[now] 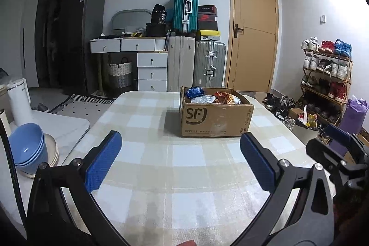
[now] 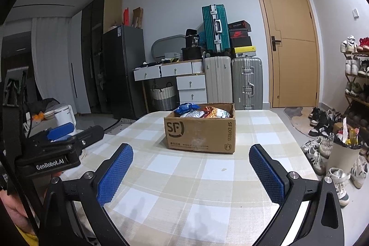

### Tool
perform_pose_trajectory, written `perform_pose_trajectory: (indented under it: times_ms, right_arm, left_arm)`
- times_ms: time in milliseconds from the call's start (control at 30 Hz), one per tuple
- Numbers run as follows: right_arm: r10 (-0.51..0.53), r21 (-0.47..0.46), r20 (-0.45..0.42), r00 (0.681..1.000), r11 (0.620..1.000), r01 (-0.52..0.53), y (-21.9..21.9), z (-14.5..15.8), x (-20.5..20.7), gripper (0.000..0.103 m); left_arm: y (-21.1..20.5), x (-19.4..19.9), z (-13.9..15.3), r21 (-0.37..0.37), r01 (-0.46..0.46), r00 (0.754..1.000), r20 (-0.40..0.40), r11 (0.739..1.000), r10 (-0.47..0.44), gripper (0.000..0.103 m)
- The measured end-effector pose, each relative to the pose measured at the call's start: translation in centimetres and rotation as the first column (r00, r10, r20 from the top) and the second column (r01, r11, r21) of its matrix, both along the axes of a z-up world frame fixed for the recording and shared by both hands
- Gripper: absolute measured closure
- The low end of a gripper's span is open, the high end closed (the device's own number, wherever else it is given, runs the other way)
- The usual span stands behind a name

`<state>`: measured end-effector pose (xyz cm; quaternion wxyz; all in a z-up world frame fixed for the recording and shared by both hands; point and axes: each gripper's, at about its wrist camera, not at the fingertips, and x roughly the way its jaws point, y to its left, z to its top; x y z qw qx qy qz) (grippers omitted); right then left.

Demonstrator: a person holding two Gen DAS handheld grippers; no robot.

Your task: Organize snacks

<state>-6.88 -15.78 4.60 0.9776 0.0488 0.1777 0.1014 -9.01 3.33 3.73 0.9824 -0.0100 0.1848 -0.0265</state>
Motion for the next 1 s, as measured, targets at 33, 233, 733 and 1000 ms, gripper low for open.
perform_pose_trajectory:
  times_ms: [33, 233, 733, 1000]
  right_arm:
    - [-0.001, 0.003, -0.001, 1.0, 1.0, 0.001, -0.1, 0.0, 0.0, 0.0]
    - [-0.005, 0.021, -0.015, 1.0, 1.0, 0.005, -0.4, -0.1, 0.1, 0.0]
    - [-0.003, 0.043, -0.028, 1.0, 0.999, 0.004, -0.5, -0.5, 0.4, 0.0]
    - [-0.003, 0.047, -0.031, 1.0, 0.999, 0.004, -0.4, -0.6, 0.4, 0.0]
  left_arm:
    - [-0.1, 0.0, 0.1, 0.003, 0.0, 1.0, 0.0, 1.0, 0.0, 0.0]
    - [0.3, -0.1, -0.1, -0.006, -0.013, 1.0, -0.002, 1.0, 0.013, 0.0]
    - [0.4, 0.3, -0.6, -0.013, -0.01, 1.0, -0.01, 1.0, 0.01, 0.0]
    - [0.6, 0.6, -1.1, -0.008, -0.021, 1.0, -0.003, 1.0, 0.02, 0.0]
